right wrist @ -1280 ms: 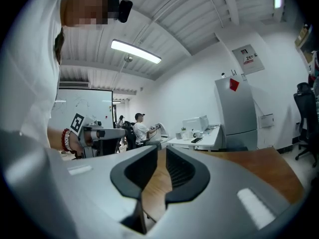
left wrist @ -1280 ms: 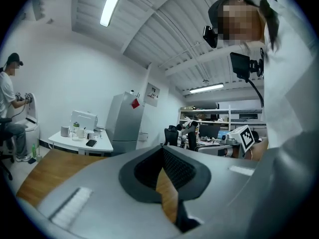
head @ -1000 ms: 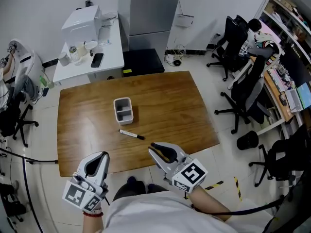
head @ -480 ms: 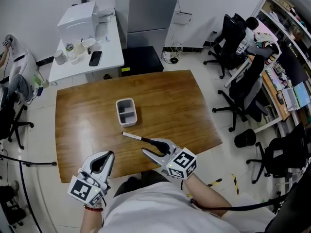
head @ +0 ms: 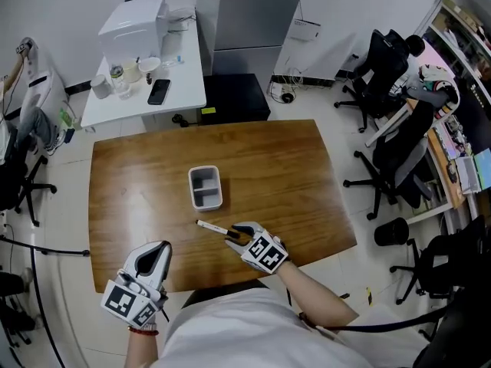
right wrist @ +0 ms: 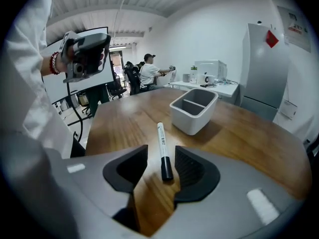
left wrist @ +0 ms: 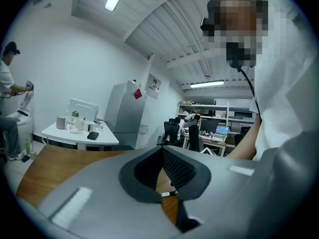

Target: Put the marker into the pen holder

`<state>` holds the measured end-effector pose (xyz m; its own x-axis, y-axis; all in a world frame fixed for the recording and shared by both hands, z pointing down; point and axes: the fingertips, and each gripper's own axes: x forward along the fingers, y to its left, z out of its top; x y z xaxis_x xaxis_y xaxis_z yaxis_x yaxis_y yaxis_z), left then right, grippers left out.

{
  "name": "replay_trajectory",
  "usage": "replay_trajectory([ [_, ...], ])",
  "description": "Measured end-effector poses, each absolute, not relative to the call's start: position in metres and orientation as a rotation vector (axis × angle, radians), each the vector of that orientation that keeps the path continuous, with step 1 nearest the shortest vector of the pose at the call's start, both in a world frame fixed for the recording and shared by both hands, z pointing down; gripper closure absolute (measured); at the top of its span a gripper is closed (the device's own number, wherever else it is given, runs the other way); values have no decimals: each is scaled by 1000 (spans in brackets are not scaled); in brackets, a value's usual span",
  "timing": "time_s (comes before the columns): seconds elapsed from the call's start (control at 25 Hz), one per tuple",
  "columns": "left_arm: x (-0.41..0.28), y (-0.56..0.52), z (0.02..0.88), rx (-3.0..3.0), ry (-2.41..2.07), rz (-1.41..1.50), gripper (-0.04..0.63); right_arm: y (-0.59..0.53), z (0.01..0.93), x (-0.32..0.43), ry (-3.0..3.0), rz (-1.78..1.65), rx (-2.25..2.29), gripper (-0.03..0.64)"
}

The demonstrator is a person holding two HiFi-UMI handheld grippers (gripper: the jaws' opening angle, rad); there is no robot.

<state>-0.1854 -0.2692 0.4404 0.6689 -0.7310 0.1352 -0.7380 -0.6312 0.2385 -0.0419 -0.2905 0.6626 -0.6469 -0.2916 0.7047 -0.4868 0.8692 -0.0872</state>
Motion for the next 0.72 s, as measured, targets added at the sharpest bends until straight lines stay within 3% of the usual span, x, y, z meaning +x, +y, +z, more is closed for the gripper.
replay_trajectory([
  [0.52,-151,-282,465,2604,-1080,44,598,-284,700,-43,-2218,360,462,492],
  [0.6,-145,-285,467,2606,-1068,47,598,-286,700,-42,-2213,350,463,548],
  [0.72,-139,-290,468,2614,-1048,50,598,-287,702,-41,-2204,337,455,551],
])
